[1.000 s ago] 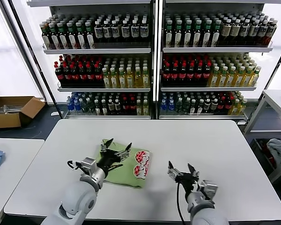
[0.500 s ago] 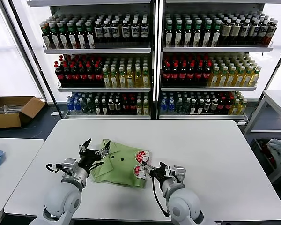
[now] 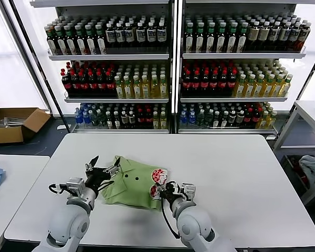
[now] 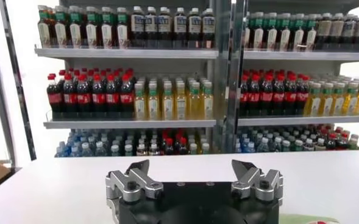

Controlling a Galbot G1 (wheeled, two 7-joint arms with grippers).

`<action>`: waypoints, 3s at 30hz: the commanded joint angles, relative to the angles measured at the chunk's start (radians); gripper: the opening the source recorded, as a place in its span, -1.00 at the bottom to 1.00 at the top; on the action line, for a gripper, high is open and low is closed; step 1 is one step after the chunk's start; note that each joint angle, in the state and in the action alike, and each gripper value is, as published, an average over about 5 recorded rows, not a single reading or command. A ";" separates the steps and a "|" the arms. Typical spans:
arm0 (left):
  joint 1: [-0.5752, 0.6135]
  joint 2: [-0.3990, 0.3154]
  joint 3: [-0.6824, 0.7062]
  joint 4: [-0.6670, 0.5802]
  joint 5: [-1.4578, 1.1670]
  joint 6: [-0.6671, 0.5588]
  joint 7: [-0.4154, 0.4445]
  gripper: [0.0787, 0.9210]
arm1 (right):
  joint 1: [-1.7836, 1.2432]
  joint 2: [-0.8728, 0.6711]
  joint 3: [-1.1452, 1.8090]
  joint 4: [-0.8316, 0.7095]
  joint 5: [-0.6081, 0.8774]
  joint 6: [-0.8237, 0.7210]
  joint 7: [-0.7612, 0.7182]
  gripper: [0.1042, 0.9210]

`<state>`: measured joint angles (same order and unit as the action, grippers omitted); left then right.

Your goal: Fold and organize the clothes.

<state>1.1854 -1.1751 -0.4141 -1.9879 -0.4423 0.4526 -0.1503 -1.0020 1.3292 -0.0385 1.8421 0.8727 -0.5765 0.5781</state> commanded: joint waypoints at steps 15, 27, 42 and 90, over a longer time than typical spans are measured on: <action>0.019 -0.006 -0.016 -0.043 -0.022 0.001 -0.010 0.77 | -0.072 -0.169 0.104 0.152 -0.104 -0.007 -0.018 -1.00; 0.020 -0.050 0.029 -0.068 -0.014 0.006 -0.012 0.77 | -0.050 -0.541 0.278 0.010 -0.081 -0.005 -0.161 -1.00; 0.064 -0.067 0.031 -0.091 -0.009 0.001 -0.004 0.77 | -0.290 -0.280 0.388 0.287 -0.460 0.019 -0.262 -0.41; 0.084 -0.055 0.030 -0.072 -0.018 0.004 0.011 0.77 | 0.072 -0.005 0.087 -0.217 -0.529 0.036 -0.173 0.76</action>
<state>1.2698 -1.2303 -0.3872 -2.0630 -0.4605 0.4578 -0.1419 -0.9272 1.2927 0.0443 1.6557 0.3137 -0.4998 0.3893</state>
